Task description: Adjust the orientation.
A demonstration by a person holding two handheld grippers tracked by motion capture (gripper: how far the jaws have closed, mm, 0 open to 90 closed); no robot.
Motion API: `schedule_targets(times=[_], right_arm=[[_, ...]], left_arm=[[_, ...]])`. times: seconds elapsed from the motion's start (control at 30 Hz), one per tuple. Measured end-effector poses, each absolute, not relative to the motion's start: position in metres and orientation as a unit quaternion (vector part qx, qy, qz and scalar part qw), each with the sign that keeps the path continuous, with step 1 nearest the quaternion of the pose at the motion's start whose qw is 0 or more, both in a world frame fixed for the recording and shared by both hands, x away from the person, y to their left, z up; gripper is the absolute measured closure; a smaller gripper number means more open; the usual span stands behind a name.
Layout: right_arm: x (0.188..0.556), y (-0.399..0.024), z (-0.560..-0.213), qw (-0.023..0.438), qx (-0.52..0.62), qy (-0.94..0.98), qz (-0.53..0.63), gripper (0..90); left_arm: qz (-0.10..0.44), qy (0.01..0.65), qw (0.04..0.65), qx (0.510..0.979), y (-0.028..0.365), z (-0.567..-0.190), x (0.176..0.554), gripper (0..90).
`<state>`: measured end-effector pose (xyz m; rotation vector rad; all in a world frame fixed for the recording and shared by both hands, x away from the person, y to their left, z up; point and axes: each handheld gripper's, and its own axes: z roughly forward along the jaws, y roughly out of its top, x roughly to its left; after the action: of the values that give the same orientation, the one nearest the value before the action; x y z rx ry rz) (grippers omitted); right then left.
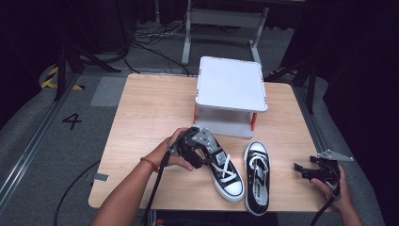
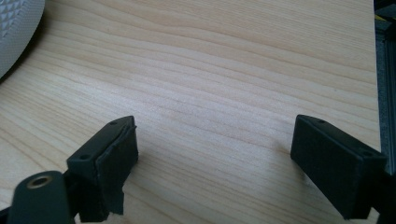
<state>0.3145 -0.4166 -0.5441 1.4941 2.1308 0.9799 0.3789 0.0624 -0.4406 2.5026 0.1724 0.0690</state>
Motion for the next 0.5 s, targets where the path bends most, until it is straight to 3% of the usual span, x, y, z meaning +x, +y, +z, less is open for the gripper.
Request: schedule_targets(times=[0.13, 0.33, 0.5], right_arm=[[0.314, -0.417, -0.544, 0.179, 0.529, 0.754, 0.347, 15.2], [0.314, -0.417, -0.544, 0.179, 0.528, 0.754, 0.347, 15.2], [0.314, -0.417, -0.544, 0.179, 0.529, 0.754, 0.347, 15.2]], left_arm=[[0.013, 0.052, 0.312, 0.949, 0.059, -0.441, 0.384, 23.4], [-0.018, 0.018, 0.301, 0.953, 0.057, -0.438, 0.384, 32.9], [-0.037, -0.001, 0.273, 0.961, 0.049, -0.439, 0.380, 33.5]])
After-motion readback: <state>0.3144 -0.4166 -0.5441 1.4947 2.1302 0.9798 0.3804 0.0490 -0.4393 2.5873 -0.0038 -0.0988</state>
